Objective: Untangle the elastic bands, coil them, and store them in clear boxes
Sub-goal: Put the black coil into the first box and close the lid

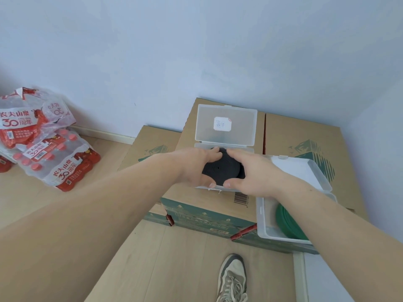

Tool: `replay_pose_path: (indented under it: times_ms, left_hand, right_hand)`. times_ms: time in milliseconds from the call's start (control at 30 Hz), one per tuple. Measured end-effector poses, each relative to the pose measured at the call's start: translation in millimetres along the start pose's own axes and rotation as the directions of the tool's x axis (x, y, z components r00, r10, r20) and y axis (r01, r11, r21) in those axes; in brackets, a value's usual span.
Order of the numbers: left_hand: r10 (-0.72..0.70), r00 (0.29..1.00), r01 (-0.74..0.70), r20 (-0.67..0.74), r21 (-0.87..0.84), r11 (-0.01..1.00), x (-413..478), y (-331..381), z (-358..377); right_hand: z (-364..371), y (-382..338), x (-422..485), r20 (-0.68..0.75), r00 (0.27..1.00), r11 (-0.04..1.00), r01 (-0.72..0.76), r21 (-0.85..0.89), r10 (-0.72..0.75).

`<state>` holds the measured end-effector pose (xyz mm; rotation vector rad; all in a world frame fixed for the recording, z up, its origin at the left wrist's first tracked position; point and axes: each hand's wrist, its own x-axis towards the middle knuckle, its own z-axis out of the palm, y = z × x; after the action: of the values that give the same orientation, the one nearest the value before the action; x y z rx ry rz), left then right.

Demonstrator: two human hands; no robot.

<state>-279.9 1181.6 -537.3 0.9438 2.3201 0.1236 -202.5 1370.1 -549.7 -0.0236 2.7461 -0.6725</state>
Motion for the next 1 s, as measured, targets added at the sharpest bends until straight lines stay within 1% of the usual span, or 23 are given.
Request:
replay_pose_path:
  times_ms: [167,233,333,400,467,500,533,567,600,667,700,767,833,867,900,933,1000]
  left_hand:
    - [-0.016,1.000,0.016,0.017,-0.042,0.999,-0.9,-0.3,-0.3]
    - [-0.016,1.000,0.016,-0.005,-0.056,0.998,-3.2,-1.4,2.4]
    - [-0.023,0.996,0.019,-0.089,-0.039,0.999,-7.8,2.2,5.4]
    - [-0.038,0.989,0.031,-0.144,-0.048,0.998,-9.3,4.0,7.8]
    - [-0.057,0.974,0.042,-0.221,-0.070,0.997,-10.6,5.2,9.4]
    - [-0.062,0.962,0.039,-0.265,-0.092,0.995,-12.1,5.4,9.7]
    - [-0.065,0.951,0.031,-0.304,-0.118,0.993,-14.1,5.4,9.8]
    - [-0.073,0.941,0.024,-0.330,-0.151,0.988,-16.6,5.1,10.2]
    - [-0.088,0.934,0.023,-0.345,-0.188,0.982,-19.8,4.4,10.6]
    - [-0.124,0.924,0.033,-0.362,-0.247,0.968,-26.2,1.7,12.5]
    - [-0.141,0.917,0.040,-0.373,-0.265,0.963,-29.3,-0.1,13.3]
    - [-0.178,0.902,0.051,-0.394,-0.313,0.948,-34.6,-4.0,15.2]
    - [-0.209,0.865,0.039,-0.456,-0.354,0.935,-39.3,-7.6,15.6]
    - [-0.224,0.831,0.027,-0.510,-0.365,0.931,-41.9,-9.0,15.3]
    - [-0.245,0.786,0.015,-0.567,-0.380,0.925,-44.9,-9.9,14.2]
    - [-0.273,0.742,0.005,-0.612,-0.402,0.916,-48.6,-9.5,12.2]
    - [-0.327,0.674,-0.009,-0.663,-0.450,0.893,-56.4,-6.2,6.8]
  right_hand:
    - [-0.6,-2.6,4.0,0.010,0.999,0.999,-0.033,0.024,0.033]
    - [0.8,-2.4,-0.3,-0.013,0.998,0.994,-0.066,0.086,0.067]
    - [3.8,-0.4,-9.3,-0.048,0.996,0.972,-0.064,0.226,0.077]
    - [0.2,-0.7,-9.6,-0.154,0.981,0.948,-0.064,0.310,0.117]
    - [-9.3,0.8,-4.1,-0.310,0.930,0.948,-0.100,0.302,0.197]
    - [-14.8,2.1,0.6,-0.360,0.906,0.951,-0.121,0.284,0.223]
    - [-20.1,3.2,6.3,-0.376,0.894,0.950,-0.141,0.279,0.244]
    - [-23.8,5.3,12.5,-0.356,0.894,0.934,-0.159,0.320,0.274]
    - [-25.9,6.7,18.0,-0.310,0.899,0.895,-0.164,0.414,0.308]
    - [-25.2,10.1,26.7,-0.173,0.916,0.762,-0.182,0.622,0.361]
    - [-24.8,12.5,31.5,-0.128,0.919,0.705,-0.192,0.682,0.373]
    - [-27.5,14.6,37.4,-0.083,0.915,0.611,-0.195,0.767,0.396]
    - [-35.0,13.7,38.4,-0.092,0.907,0.522,-0.151,0.839,0.410]
    - [-38.4,12.8,37.6,-0.117,0.906,0.513,-0.121,0.850,0.408]
    - [-41.2,10.9,35.1,-0.145,0.907,0.530,-0.097,0.843,0.396]
    - [-45.1,5.6,28.1,-0.174,0.907,0.569,-0.083,0.818,0.383]
    - [-49.4,-4.1,10.2,-0.259,0.895,0.687,-0.069,0.724,0.363]
